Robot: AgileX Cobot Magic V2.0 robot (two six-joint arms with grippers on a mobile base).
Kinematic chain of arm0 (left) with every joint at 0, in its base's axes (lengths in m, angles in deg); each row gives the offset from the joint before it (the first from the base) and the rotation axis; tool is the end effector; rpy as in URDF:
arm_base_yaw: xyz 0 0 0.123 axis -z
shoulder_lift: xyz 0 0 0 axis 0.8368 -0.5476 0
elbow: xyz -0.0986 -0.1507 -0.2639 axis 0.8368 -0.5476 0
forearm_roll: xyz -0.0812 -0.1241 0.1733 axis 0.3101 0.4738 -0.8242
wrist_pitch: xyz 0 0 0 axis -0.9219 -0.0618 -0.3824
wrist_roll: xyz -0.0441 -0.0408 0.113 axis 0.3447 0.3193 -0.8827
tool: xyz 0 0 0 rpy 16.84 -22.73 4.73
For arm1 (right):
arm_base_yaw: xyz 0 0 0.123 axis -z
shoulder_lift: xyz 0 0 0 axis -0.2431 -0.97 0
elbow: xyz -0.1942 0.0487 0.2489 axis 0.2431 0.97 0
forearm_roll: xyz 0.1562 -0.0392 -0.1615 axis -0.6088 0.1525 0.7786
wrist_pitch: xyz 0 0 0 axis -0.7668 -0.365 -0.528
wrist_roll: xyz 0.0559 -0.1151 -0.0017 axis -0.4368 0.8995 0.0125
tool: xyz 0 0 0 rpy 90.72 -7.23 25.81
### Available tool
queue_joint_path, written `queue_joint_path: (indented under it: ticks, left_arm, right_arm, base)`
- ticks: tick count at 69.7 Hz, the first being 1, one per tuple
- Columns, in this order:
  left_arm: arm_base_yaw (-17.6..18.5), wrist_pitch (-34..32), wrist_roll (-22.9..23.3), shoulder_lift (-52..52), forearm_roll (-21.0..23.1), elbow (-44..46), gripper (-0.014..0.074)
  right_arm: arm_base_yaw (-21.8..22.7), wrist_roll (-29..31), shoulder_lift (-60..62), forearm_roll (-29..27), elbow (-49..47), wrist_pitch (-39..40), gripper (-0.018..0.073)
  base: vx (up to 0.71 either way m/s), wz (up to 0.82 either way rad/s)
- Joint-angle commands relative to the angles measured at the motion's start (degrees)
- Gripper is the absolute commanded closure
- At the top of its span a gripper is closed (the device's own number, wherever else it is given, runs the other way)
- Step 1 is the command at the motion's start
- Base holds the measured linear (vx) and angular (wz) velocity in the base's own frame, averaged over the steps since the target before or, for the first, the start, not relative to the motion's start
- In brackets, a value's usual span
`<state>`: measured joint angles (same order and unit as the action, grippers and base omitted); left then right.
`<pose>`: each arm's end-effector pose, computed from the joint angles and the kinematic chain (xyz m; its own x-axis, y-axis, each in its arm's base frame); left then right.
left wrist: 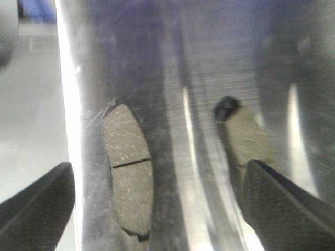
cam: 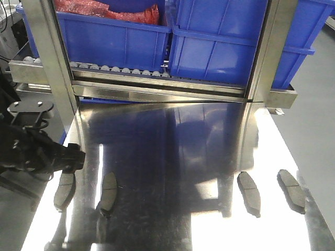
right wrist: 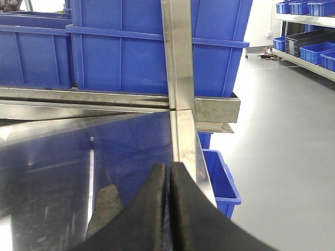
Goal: Move and align brake pads A on conveyor
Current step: 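Close the left gripper on the grey brake pad and lift it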
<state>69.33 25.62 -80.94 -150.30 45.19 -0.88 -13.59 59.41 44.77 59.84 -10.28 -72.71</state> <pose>0.2913 -0.0684 0.2482 -0.8889 0.0124 -0.4579 0.0698 0.9916 -0.1087 0.0350 -0.0011 0.1910 -0.0542 0.0600 -0.9967 0.0171 0.9981 0.0591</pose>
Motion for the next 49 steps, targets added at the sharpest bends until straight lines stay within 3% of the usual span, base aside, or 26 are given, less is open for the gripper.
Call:
queue_joint_path:
  ticks: [1, 8, 23, 49]
  left_arm:
    - [0.2, 2.7, 3.9, -2.8, -2.7, 5.3, -0.0002]
    - [0.2, 5.5, 6.0, -7.3, -4.7, 7.7, 0.0011]
    - [0.2, 6.4, 6.1, -12.7, -3.7, 8.1, 0.0011]
    - [0.2, 6.4, 6.1, -14.4, -3.7, 8.1, 0.0016]
  right_arm:
    - [0.3, 0.0, 0.7, 0.4, 0.3, 4.4, 0.056]
    - [0.3, 0.0, 0.7, 0.4, 0.3, 4.4, 0.056]
    - [0.3, 0.0, 0.7, 0.4, 0.3, 4.4, 0.056]
    - [0.3, 0.0, 0.7, 0.4, 0.3, 4.4, 0.056]
  base:
    - [0.0, 0.0]
    - [0.0, 0.0]
    - [0.0, 0.0]
    - [0.0, 0.0]
